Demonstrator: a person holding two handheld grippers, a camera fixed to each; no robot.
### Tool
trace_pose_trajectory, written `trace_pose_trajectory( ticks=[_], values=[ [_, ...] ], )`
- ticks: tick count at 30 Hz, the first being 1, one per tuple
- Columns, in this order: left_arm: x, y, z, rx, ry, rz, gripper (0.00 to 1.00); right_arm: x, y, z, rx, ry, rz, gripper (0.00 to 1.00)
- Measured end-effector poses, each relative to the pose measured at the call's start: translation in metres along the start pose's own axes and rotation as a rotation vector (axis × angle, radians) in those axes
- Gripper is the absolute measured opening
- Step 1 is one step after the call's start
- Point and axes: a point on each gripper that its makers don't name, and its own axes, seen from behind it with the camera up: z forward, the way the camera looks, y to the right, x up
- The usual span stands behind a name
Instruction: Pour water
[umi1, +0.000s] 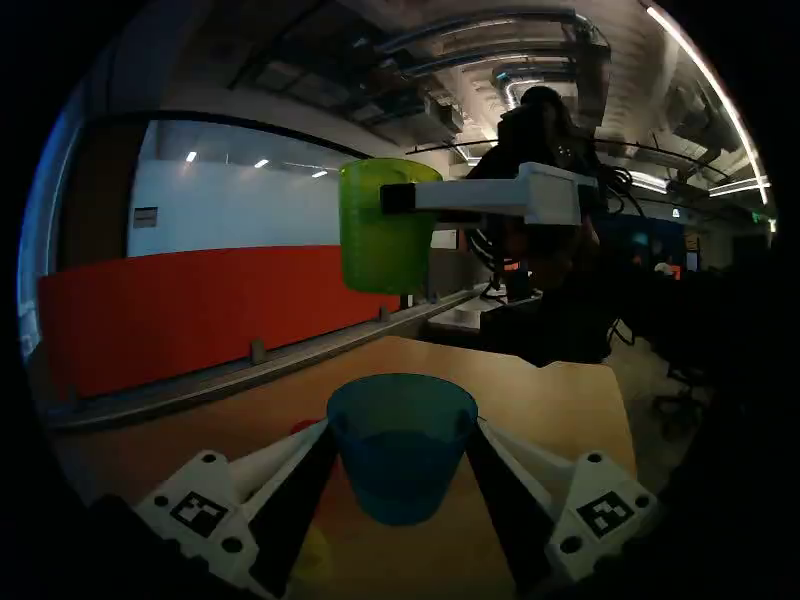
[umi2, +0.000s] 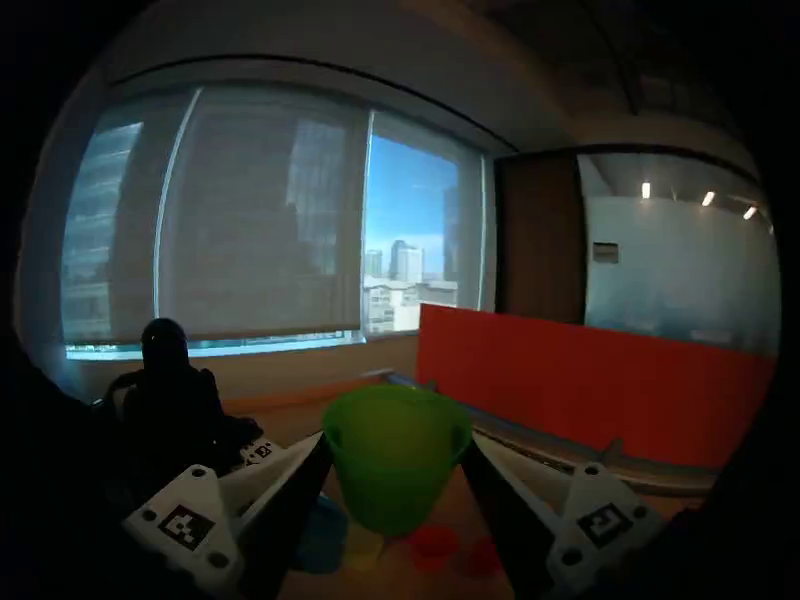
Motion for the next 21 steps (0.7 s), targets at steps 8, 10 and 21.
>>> trace_pose_trajectory(
  ticks=[8, 10, 21],
  values=[
    [-0.006, 0.000, 0.000, 0.004, -0.018, 0.004, 0.85, -0.013, 0.012, -0.010, -0.034, -0.031, -0.002, 0.90],
    [-0.008, -0.001, 0.000, 0.004, -0.026, 0.006, 0.84, -0.021, 0.014, -0.013, -0.039, -0.050, -0.004, 0.90],
    [-0.030, -0.003, 0.000, 0.009, -0.090, 0.016, 0.85, -0.063, 0.030, -0.030, -0.071, -0.141, -0.011, 0.90]
  ],
)
